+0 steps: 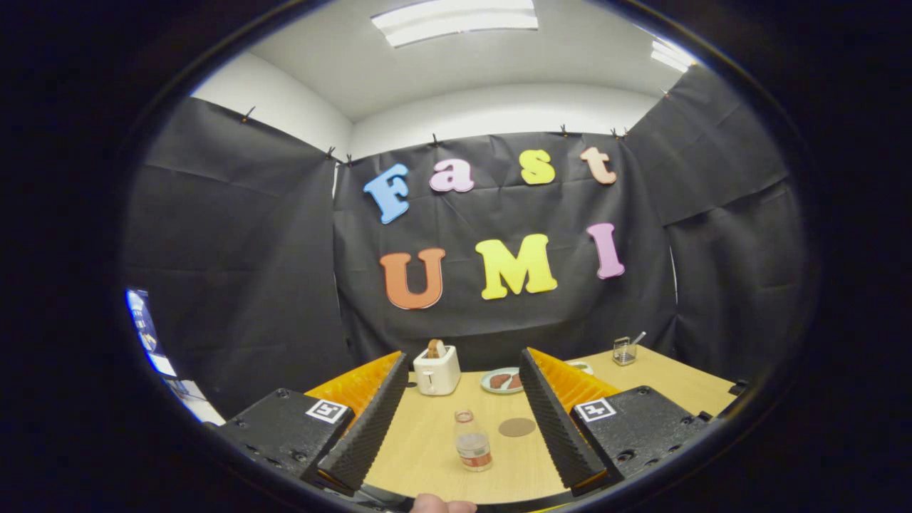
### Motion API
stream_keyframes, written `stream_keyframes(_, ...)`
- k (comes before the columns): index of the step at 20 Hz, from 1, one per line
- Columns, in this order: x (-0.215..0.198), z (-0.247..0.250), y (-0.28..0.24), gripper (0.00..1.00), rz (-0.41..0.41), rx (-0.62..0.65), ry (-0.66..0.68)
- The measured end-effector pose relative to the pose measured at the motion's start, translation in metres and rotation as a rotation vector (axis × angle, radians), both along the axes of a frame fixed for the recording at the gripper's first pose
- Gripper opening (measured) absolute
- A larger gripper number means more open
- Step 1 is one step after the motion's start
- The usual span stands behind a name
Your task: Take the bottle from table, then pour the juice into the cup, finally place the bottle on the coaster
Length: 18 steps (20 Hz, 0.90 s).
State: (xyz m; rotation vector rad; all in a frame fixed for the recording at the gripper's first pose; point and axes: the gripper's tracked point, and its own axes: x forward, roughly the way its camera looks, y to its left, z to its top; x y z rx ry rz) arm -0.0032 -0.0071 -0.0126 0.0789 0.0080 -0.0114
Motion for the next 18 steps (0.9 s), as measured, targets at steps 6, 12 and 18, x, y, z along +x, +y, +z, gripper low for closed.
stream_keyframes(6, -0.006, -0.001, 0.007, 1.00, -0.009, -0.010, -0.013)
stream_keyframes(12, 0.002, -0.033, 0.011, 1.00, -0.040, -0.014, 0.038)
stream_keyframes(18, 0.015, -0.076, 0.021, 1.00, -0.061, -0.035, 0.058)
